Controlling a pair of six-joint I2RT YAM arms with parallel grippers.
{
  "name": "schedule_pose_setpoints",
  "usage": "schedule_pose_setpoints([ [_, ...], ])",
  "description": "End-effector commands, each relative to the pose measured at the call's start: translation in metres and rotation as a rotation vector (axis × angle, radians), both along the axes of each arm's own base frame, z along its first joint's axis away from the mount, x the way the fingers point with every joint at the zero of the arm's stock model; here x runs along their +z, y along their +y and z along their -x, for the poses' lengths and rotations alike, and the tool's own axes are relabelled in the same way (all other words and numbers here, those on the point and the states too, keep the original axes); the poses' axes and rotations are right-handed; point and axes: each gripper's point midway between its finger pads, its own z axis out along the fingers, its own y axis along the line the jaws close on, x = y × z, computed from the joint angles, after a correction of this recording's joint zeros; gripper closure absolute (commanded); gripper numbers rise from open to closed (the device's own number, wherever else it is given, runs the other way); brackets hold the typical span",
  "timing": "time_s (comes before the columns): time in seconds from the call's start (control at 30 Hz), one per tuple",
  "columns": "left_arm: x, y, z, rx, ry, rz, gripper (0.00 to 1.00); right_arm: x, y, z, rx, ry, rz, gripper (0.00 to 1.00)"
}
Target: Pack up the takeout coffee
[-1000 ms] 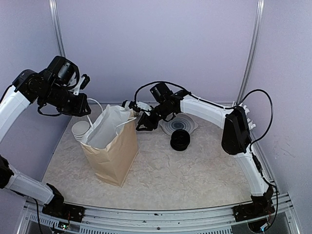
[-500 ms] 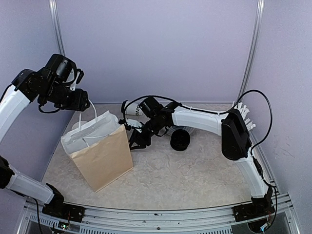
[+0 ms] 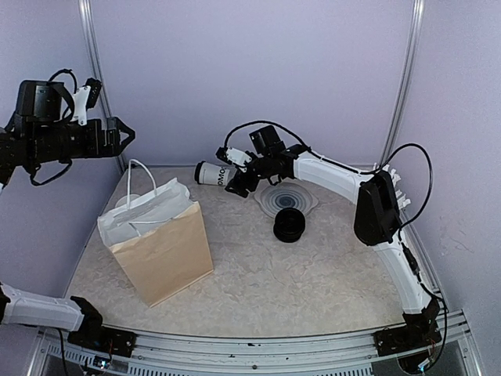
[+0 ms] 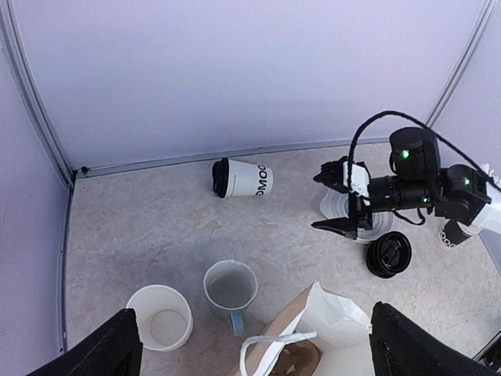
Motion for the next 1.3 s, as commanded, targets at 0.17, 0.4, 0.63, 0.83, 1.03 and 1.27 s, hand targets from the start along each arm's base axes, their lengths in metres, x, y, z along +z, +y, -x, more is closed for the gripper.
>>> schedule_pose_setpoints([
  [0.17,0.043,0.001,-0.024,0.048,-0.175,0.022,0.01,-0.019,0.013,-0.033,-0.059,-0.155,0.007,0.07],
  [0.4,0.031,-0.01,-0.125,0.092,-0.14,0.022,0.01,-0.022,0.008,-0.017,-0.024,-0.104,0.018,0.08],
  [0.63,-0.011,-0.031,-0.212,0.022,-0.009,0.083,0.01,0.011,-0.007,0.028,0.059,-0.022,-0.017,0.09],
  [0.83,-0.074,-0.023,-0.281,-0.019,0.126,0.185,0.08,0.049,-0.03,0.085,0.161,0.054,-0.043,0.11],
  [1.03,-0.144,-0.018,-0.322,-0.079,0.236,0.229,0.17,0.056,-0.054,0.121,0.194,0.094,-0.038,0.14],
  [1.27,-0.212,-0.031,-0.347,-0.129,0.314,0.228,0.23,0.049,-0.067,0.141,0.198,0.15,-0.024,0.17],
])
